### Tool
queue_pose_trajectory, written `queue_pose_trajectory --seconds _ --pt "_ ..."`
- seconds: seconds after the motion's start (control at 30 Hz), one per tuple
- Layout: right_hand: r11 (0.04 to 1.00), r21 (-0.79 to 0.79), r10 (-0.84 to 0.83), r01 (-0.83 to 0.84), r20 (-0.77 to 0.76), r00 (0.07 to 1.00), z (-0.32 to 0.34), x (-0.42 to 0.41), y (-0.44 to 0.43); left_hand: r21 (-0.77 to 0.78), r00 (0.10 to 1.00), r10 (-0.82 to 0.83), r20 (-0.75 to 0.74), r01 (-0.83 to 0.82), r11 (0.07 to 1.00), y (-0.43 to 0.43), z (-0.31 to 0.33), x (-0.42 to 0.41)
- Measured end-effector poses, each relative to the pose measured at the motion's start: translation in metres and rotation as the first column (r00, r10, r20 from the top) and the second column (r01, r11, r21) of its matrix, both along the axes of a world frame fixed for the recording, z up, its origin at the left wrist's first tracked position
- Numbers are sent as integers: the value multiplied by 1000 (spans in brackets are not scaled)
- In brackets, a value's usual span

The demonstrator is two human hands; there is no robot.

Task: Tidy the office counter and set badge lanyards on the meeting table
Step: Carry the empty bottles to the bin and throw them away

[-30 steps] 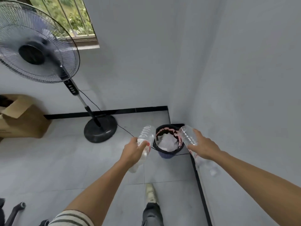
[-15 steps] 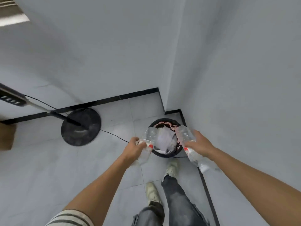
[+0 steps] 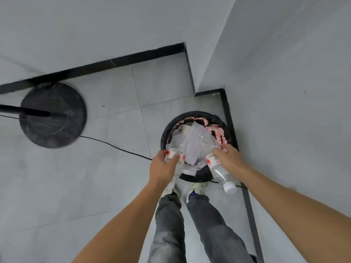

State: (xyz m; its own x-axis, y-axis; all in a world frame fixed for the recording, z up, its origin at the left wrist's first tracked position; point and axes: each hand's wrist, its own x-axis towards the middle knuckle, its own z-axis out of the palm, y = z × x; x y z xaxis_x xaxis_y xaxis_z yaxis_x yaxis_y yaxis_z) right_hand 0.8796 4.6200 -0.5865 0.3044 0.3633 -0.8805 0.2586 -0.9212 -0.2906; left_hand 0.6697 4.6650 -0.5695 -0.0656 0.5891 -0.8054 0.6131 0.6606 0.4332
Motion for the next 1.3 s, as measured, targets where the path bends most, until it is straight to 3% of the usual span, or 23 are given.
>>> queue_pose_trajectory --seconds 0.33,0.6,0.9,1.13,1.3 --pt "1000 0 7 -7 50 999 -178 -12 2 -40 986 -164 34 165 985 14 -188 19" --pt "999 -28 30 -29 49 998 -185 -14 1 -108 962 -269 37 271 956 12 -212 23" --pt "986 -45 162 -161 31 986 -76 -4 -2 -65 915 -398 -66 395 917 26 -80 21" --pt "933 72 341 -354 143 929 87 4 -5 33 865 -494 -86 498 867 36 85 35" --pt "918 91 351 -385 263 899 190 -1 -35 111 730 -669 -140 683 722 23 180 23"
